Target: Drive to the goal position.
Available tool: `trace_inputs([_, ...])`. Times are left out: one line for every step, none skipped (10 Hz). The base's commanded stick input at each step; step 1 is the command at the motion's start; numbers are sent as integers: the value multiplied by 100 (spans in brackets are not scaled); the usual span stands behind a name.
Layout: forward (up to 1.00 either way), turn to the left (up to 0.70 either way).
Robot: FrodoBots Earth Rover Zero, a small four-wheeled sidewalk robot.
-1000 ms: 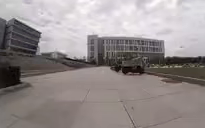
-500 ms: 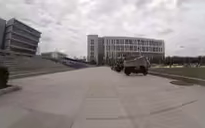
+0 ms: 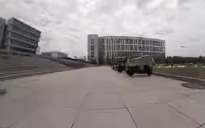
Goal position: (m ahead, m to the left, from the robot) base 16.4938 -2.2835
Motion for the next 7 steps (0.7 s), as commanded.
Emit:
trace_inputs([100,0])
trace_inputs([100,0])
trace_inputs([100,0])
trace_inputs([100,0])
trace_inputs([100,0])
trace_inputs([100,0])
trace_inputs([100,0])
